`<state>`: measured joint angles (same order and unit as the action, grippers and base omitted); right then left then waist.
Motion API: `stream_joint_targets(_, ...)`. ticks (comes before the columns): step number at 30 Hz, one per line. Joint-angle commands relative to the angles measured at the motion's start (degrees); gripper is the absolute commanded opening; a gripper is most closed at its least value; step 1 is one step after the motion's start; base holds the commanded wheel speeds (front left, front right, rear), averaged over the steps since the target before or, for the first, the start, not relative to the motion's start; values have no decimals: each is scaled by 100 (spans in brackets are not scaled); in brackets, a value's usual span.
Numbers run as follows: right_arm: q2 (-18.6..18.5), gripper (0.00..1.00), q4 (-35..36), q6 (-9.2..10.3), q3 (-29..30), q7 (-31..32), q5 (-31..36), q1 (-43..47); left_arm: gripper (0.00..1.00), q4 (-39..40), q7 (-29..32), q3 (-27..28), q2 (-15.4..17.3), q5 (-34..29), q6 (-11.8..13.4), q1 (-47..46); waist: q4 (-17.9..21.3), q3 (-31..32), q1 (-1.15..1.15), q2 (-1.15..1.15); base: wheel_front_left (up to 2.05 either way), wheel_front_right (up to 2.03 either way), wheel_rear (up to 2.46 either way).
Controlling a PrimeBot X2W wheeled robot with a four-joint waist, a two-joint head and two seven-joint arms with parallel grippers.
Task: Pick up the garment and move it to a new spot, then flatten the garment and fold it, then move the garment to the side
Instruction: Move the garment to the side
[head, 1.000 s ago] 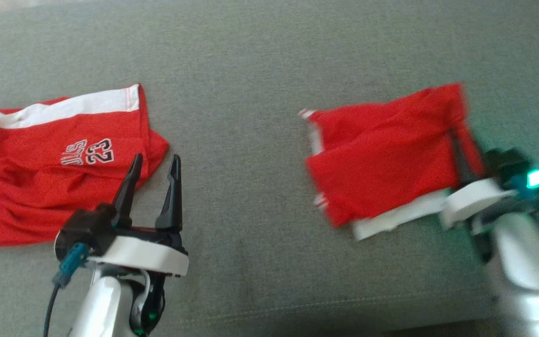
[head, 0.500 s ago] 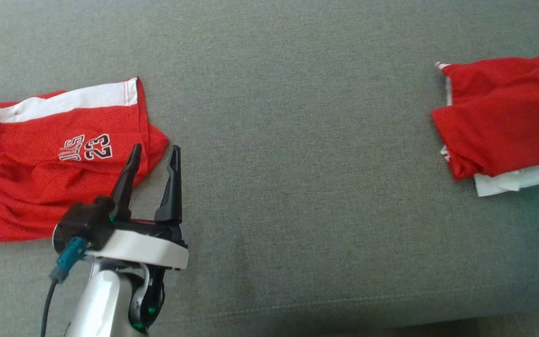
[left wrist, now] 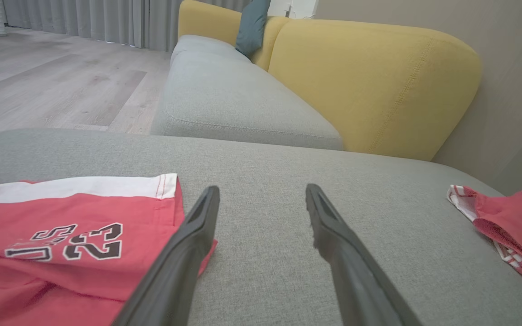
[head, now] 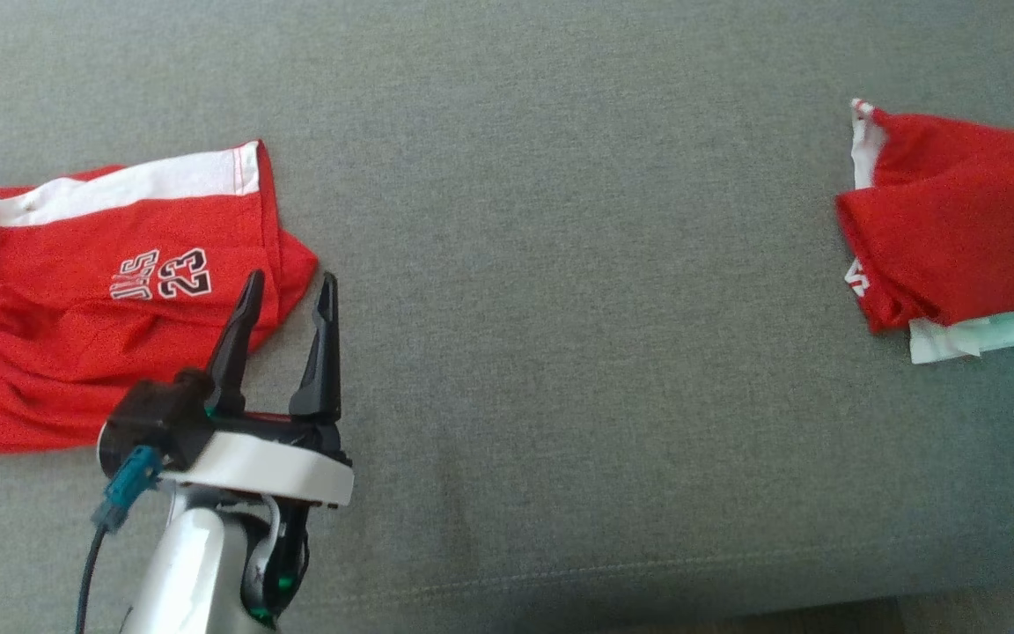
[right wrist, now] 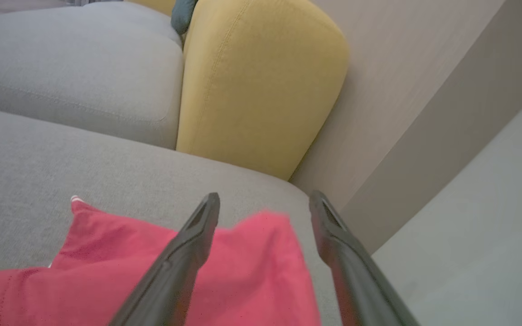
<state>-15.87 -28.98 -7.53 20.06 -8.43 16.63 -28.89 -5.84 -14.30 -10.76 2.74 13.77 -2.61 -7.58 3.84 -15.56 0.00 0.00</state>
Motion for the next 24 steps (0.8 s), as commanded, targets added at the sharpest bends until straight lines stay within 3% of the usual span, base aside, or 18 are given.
stream_joint_targets(1, -54, 100, 267, 4, -28, -100, -39, -152, 100, 151, -70, 173, 14, 15, -27, -204, 6, 37, 0, 0, 0, 0, 0)
stream_joint_targets(8, 295, 100, 535, 4, -266, -258, -130, -151, 100, 105, -70, 112, 14, 99, 34, -143, -28, 344, 0, 0, 0, 0, 0)
stream_joint_targets(18, 1180, 100, 991, 4, -967, -552, -704, 437, 100, 133, -70, 115, 14, 187, 178, 140, -161, 1025, 0, 0, 0, 0, 0)
stream_joint_targets(24, 1293, 100, 1159, 4, -1376, -623, -1269, 989, 100, 152, -70, 138, 14, 179, 229, 340, -217, 1331, 0, 0, 0, 0, 0)
